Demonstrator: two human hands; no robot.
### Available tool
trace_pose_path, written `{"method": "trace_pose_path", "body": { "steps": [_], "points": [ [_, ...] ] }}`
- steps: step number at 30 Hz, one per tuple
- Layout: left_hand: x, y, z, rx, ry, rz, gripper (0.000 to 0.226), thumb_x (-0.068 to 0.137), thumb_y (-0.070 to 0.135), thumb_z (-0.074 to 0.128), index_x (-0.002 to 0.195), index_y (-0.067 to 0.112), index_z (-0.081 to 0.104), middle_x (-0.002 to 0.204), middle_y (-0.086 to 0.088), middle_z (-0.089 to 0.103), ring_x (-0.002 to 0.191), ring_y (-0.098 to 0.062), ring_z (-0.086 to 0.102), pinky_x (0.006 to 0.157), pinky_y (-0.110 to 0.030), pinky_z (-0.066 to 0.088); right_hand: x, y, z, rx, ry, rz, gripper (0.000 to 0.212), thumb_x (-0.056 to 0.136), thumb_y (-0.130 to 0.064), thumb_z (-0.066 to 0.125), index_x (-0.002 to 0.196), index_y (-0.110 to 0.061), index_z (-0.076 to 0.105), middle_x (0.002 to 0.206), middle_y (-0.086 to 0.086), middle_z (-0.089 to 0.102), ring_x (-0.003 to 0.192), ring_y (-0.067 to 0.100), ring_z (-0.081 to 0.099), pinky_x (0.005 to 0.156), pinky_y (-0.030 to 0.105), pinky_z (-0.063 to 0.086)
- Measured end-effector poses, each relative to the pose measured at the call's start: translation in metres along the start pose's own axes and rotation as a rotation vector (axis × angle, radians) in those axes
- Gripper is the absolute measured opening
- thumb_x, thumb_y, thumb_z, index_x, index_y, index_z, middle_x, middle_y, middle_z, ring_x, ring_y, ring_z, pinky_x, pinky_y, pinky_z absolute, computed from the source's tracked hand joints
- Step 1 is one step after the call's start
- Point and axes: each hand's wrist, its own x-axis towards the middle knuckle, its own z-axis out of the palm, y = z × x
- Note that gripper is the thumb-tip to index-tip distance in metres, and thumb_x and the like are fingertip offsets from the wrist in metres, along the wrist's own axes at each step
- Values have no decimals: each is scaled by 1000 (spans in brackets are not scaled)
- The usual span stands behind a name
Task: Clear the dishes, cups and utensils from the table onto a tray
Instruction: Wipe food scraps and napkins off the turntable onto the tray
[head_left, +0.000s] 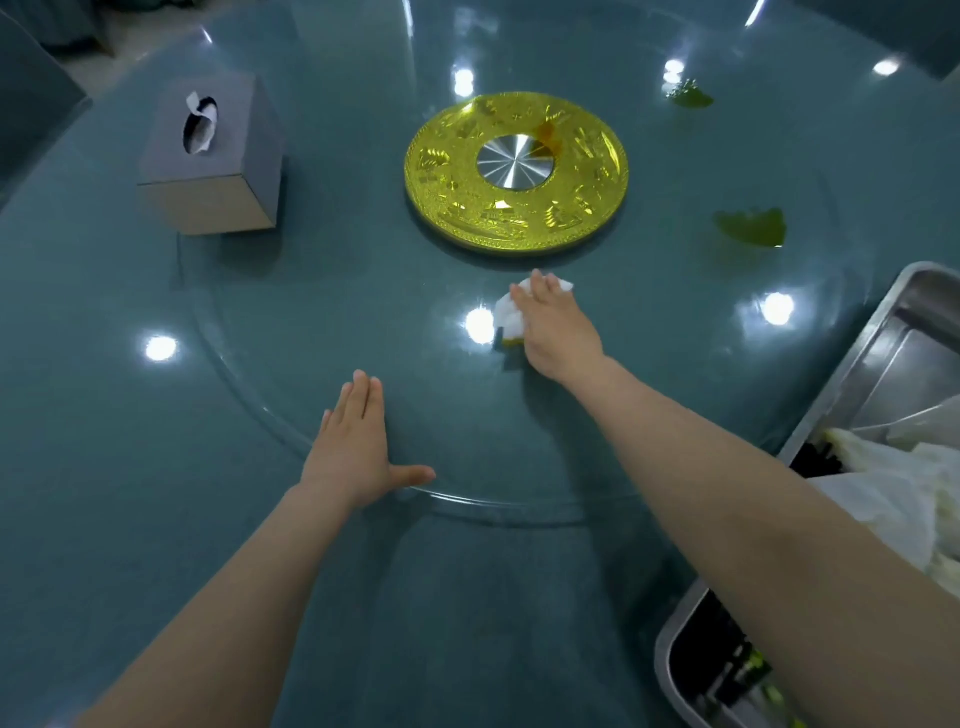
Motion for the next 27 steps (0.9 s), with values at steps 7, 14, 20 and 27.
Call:
{"method": "trace_pose_path", "body": {
  "steps": [7,14,20,27],
  "points": [
    [-10,11,4,-11,-6,31,123,72,66,65,150,7,-10,159,-8,-18,147,-22,-10,118,-40,1,-81,-4,23,35,-59,-244,59,95,-15,27,152,-10,13,161,6,2,148,20,-3,119,30,-5],
    [-23,33,3,13,-57,78,103,85,59,54,151,6,-3,160,-10,-11,148,-22,-2,118,-42,2,-181,36,25,99,-100,-136,65,91,-1,29,152,-15,14,161,0,1,148,14,-3,116,20,-4],
    [-45,58,9,-43,-137,137,86,91,54,49,152,11,8,161,-5,1,147,-21,11,117,-37,10,-218,64,-5,212,-86,64,70,86,11,33,149,-21,29,159,-5,13,146,8,12,113,18,14],
    [-79,67,9,-181,-88,214,69,95,42,51,151,15,22,159,2,17,145,-13,18,112,-23,15,-297,121,-38,138,278,399,61,92,6,32,150,-12,25,159,1,15,147,15,7,113,19,2]
  ]
}}
